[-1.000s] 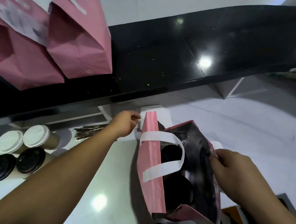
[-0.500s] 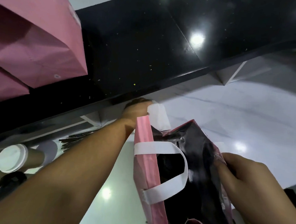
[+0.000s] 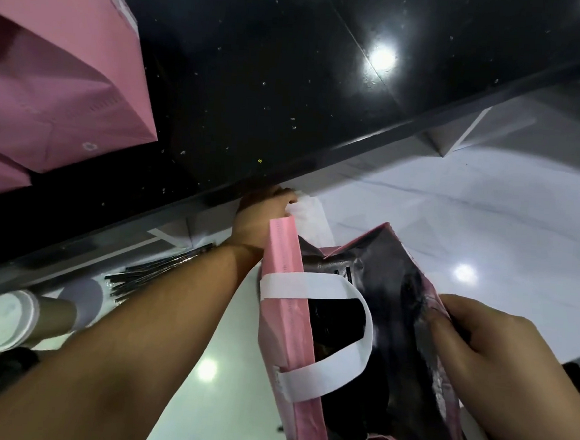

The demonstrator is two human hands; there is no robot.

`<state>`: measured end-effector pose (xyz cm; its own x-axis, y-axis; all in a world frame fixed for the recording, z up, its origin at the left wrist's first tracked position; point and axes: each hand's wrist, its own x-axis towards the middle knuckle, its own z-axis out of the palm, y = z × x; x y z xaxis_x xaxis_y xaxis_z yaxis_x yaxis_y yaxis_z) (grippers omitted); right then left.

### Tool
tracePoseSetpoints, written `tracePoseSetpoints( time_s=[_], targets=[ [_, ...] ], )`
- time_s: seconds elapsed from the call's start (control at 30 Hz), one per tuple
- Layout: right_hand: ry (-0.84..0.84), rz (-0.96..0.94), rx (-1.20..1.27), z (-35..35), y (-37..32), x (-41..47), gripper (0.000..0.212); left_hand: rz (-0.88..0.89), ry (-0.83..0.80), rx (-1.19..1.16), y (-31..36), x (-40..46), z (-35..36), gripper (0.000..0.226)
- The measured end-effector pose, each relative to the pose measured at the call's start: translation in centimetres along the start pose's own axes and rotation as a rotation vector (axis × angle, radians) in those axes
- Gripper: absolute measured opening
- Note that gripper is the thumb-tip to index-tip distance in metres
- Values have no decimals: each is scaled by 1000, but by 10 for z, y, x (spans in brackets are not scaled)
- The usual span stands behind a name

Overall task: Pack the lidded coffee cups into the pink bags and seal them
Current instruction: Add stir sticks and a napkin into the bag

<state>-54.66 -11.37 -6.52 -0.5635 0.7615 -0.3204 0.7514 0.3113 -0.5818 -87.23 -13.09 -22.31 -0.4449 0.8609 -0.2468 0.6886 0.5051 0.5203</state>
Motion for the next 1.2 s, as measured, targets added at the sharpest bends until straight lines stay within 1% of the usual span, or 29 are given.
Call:
tracePoseSetpoints(
  time_s=[0.07, 0.1, 0.13, 0.2, 0.3, 0.33, 0.37, 0.43, 0.47, 0.5, 0.63, 0.7, 0.8, 0.9, 0.97, 1.03, 1.1, 1.13, 1.2],
  targets=[
    [1, 4, 8, 0, 0, -1, 27, -50, 6, 57, -3, -1, -1, 6],
    [1, 7, 7, 0, 1, -2, 27, -59, 2, 51, -4, -2, -1, 9],
    [1, 6, 1, 1, 1, -2, 28, -84, -4, 50, -4, -5, -3, 16],
    [6, -1, -12, 1, 2, -3, 28, -100, 42, -17, -6, -10, -4, 26],
    [7, -9, -31, 2, 3, -4, 26, -88, 39, 11, -6, -24, -13, 15],
    [5, -10, -40, 2, 3, -4, 26, -73, 40, -5, -7, -30, -18, 22],
    [4, -11, -44, 3, 4, -3, 28, -45, 69, -17, -6, -36, -21, 27],
    [9, -14, -42, 4, 6, -3, 36, -38, 105, 28, -7, -50, -25, 16],
    [13, -17, -43, 4, 6, -2, 39, -83, 114, 6, -4, -59, -28, 12],
    [16, -23, -46, 5, 7, -1, 41, -140, 140, -60, -4, -71, -31, 13],
    [28, -69, -64, 5, 6, 1, 44, -124, 337, -33, -1, -129, -47, 21],
    [37, -94, -72, 5, 6, 3, 44, -124, 435, -120, 8, -160, -60, 19],
    [31, -123, -93, 5, 7, 3, 45, -76, 564, -258, 33, -201, -90, 22],
    [13, -145, -88, 4, 6, 2, 46, -23, 601, -572, 66, -233, -118, 23],
    [10, -164, -83, 3, 5, 2, 46, 53, 547, -764, 93, -248, -131, 23],
    [8, -173, -80, 1, 3, 0, 46, 121, 425, -858, 117, -256, -134, 19],
    [-28, -143, -69, -3, 0, -2, 41, 57, 224, -910, 139, -261, -127, 22],
    [-61, -123, -64, -5, -1, -3, 34, -5, 100, -880, 147, -261, -118, 24],
    [-123, -121, -88, -9, 0, -5, 11, -96, -130, -661, 162, -259, -98, 22]
  ],
)
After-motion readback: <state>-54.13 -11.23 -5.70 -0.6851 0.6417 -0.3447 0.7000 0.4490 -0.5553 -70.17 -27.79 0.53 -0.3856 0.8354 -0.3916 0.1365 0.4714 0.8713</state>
